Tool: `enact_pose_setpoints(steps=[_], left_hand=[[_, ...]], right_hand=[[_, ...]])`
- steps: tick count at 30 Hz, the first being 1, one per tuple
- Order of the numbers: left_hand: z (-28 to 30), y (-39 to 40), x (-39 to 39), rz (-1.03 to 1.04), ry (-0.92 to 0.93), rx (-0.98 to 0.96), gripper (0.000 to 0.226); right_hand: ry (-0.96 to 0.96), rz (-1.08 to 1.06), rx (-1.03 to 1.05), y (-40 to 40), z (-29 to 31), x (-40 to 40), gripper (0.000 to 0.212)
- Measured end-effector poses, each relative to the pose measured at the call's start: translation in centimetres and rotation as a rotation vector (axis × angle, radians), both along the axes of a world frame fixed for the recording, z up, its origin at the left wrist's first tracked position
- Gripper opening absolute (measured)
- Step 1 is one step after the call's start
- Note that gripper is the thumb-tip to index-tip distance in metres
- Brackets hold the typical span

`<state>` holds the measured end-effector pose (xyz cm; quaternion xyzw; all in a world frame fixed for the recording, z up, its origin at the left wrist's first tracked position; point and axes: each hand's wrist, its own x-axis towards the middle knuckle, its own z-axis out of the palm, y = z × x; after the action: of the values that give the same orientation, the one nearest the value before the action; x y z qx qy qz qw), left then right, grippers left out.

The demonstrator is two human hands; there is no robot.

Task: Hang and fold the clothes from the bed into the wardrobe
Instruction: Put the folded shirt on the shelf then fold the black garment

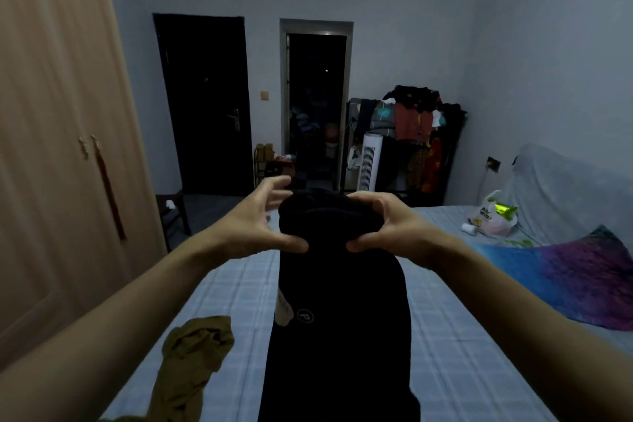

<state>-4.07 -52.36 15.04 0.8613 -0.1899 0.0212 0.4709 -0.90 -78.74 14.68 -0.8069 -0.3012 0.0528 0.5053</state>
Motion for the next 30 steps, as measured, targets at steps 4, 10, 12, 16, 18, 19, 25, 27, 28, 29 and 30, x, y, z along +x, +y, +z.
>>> enact_pose_setpoints(steps=[4,10,12,16,18,19,25,27,28,29,30], left_hand=[[0.2,-1.2,-0.4,-0.225,0.029,-0.267,0.076],[2.9,-3.6,-1.4,-0.176,-0.165,-0.304,0.054],[3.7,-4.0,-1.5,-0.181,-0.186,-0.273,0.049],[4.5,-4.2,-1.9,-0.201,-0.186,-0.245,0.051],[4.9,-3.9,-2.2,-0.223,-0.171,-0.238,0.053],[5.1,-3.8,-2.3,-0.236,-0.162,-0.232,0.052],[5.9,-1.3,-3.1,-0.235,-0.138,-0.220,0.053],[6.1,-0.5,-3.5,-0.234,-0.127,-0.221,0.055],[6.1,0.0,-3.7,-0.232,-0.122,-0.216,0.055],[6.1,0.5,-3.8,-0.226,-0.116,-0.209,0.056],[6.1,1.1,-3.9,-0.219,-0.107,-0.204,0.057]], right_hand=[[-0.020,0.092,0.087,-0.9,1.9,-0.9,0.059],[-0.134,-0.004,0.170,-2.4,1.5,-2.5,0.060],[-0.167,-0.029,0.171,-2.9,0.4,-3.3,0.073],[-0.148,-0.082,0.046,-3.7,-3.8,-4.4,0.107],[-0.043,-0.078,0.003,-3.5,-6.2,-5.1,0.112],[-0.011,-0.064,-0.011,-3.2,-7.4,-5.5,0.113],[-0.114,0.053,0.051,-0.4,-12.5,-6.7,0.129],[-0.103,0.037,0.136,0.3,-13.1,-6.8,0.120],[-0.091,0.008,0.187,0.6,-13.4,-6.7,0.111],[-0.079,-0.029,0.236,0.8,-13.6,-6.6,0.098],[-0.059,-0.061,0.275,0.8,-13.6,-6.5,0.084]])
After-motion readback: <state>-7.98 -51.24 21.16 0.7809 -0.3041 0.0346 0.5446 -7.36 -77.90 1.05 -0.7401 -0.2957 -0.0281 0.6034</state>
